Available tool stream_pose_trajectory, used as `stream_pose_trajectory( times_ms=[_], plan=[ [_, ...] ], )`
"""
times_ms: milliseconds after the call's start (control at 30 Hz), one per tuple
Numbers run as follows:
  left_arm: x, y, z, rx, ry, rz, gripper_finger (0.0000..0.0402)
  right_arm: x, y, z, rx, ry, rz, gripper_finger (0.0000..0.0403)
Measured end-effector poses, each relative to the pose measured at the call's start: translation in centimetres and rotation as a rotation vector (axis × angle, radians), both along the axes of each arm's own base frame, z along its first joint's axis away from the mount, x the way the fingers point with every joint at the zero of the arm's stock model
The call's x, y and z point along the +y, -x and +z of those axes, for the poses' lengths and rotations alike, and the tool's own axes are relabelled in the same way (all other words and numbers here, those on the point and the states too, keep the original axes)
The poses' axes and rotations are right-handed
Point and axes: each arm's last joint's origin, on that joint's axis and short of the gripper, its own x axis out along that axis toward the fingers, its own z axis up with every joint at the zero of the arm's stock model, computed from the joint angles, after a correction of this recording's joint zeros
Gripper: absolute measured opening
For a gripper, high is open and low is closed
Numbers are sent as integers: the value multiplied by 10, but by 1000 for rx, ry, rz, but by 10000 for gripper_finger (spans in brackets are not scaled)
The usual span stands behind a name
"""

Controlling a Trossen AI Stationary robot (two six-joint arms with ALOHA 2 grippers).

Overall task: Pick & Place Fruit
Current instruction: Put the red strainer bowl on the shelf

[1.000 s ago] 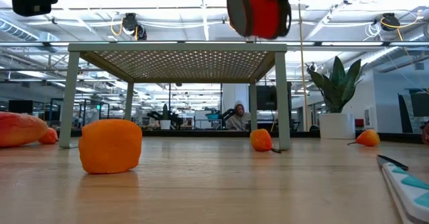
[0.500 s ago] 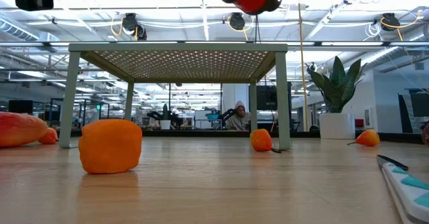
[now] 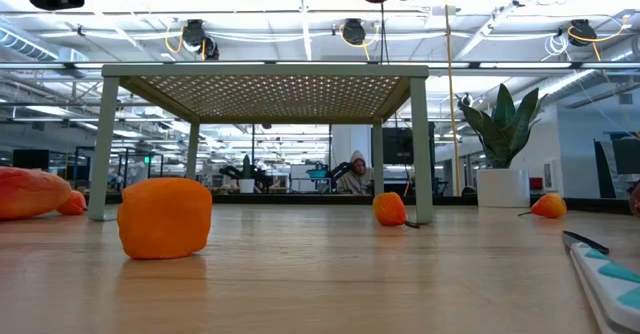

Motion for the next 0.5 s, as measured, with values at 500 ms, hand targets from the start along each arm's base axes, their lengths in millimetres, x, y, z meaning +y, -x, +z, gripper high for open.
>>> stream_pose_trajectory(
  times_ms=[500],
  plan=[
    [1,0,0,-12,59,40,351,22,-8,-9,49,213,81,11]
  ],
)
